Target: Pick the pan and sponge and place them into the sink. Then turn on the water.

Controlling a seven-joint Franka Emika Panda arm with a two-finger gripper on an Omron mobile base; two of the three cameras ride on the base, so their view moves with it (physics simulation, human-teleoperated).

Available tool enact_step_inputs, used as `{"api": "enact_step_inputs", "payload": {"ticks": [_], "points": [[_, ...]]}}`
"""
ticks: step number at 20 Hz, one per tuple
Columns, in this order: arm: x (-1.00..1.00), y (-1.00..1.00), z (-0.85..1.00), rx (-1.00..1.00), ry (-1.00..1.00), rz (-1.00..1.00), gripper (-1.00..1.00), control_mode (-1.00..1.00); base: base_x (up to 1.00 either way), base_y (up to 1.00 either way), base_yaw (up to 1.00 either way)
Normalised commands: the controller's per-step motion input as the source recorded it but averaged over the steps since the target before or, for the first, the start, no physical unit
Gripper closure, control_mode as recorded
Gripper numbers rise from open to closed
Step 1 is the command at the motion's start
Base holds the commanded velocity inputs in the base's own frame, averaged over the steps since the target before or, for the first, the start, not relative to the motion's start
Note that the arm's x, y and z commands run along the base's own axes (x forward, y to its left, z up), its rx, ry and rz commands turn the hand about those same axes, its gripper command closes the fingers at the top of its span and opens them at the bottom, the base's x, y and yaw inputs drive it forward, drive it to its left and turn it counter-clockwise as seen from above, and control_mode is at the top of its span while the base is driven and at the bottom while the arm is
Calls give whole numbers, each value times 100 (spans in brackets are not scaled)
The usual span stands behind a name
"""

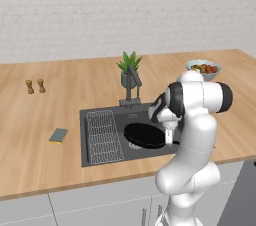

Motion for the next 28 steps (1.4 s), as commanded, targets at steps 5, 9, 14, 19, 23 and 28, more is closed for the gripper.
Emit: {"api": "enact_step_inputs", "payload": {"ticks": [5,9,14,19,23,28], "points": [[14,0,-40,0,0,0,100,-100,0,0,0],[5,0,-43,0,-2,0,100,-100,0,0,0],[2,-1,-44,-5,-1,0,100,-100,0,0,0],[2,0,-29,-6,0,0,100,-100,0,0,0],[0,0,-4,3,0,0,100,-100,0,0,0],[0,0,16,15,-8,0,-100,-100,0,0,0]]}}
